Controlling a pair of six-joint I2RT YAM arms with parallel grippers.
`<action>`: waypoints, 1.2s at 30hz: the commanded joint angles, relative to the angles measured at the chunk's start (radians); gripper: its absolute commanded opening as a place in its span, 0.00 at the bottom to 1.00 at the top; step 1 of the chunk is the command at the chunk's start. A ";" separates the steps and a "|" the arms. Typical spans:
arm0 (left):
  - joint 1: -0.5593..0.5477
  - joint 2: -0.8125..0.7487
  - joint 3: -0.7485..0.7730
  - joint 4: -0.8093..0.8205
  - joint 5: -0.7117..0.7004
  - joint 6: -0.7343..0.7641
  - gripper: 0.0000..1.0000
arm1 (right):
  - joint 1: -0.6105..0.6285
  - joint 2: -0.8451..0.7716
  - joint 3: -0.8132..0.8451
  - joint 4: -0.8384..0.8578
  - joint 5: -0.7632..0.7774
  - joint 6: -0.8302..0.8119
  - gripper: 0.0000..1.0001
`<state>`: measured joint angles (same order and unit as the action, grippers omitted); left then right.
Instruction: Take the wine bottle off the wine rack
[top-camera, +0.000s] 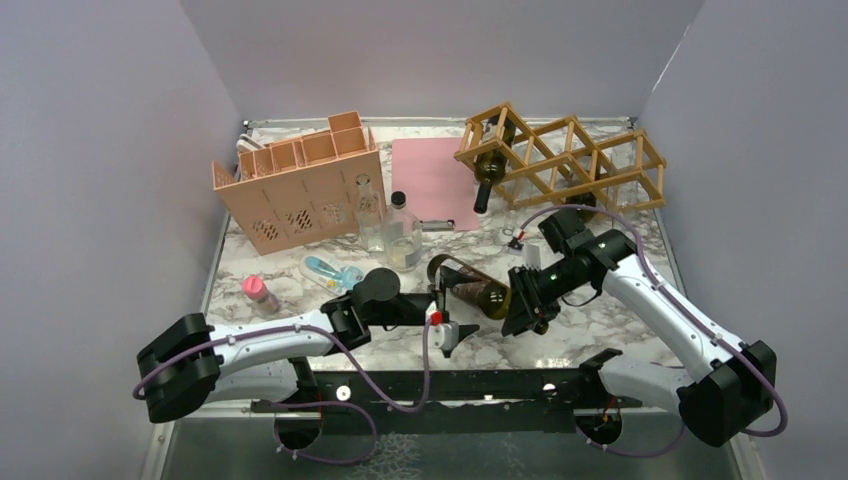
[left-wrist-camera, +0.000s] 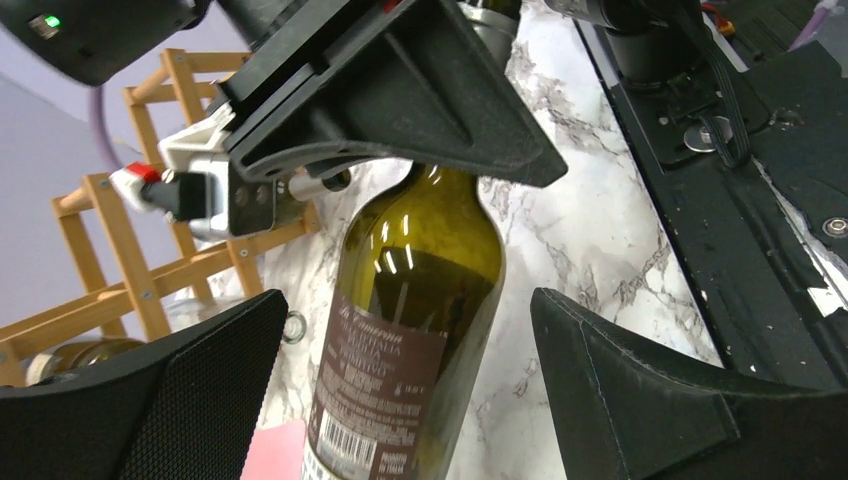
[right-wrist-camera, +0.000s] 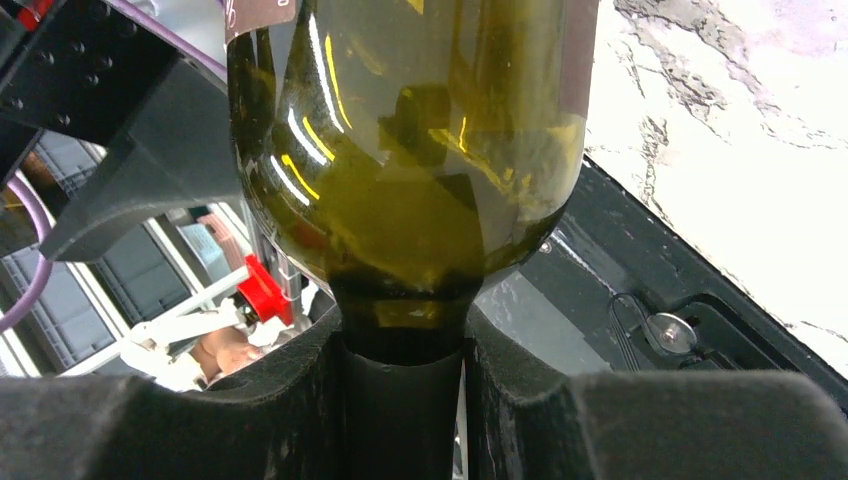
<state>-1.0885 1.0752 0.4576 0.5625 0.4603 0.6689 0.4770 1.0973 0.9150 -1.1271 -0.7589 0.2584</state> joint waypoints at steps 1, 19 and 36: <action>-0.028 0.084 0.078 -0.009 0.007 0.034 0.98 | 0.022 0.021 0.058 0.026 -0.053 -0.042 0.10; -0.054 0.281 0.161 -0.038 -0.094 0.026 0.99 | 0.064 0.079 0.094 0.018 -0.051 -0.045 0.10; -0.069 0.291 0.171 -0.044 -0.176 -0.009 0.63 | 0.074 0.077 0.085 0.026 -0.031 -0.032 0.26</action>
<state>-1.1492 1.3624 0.6003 0.5213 0.3252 0.7048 0.5446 1.1923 0.9684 -1.1534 -0.7528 0.2497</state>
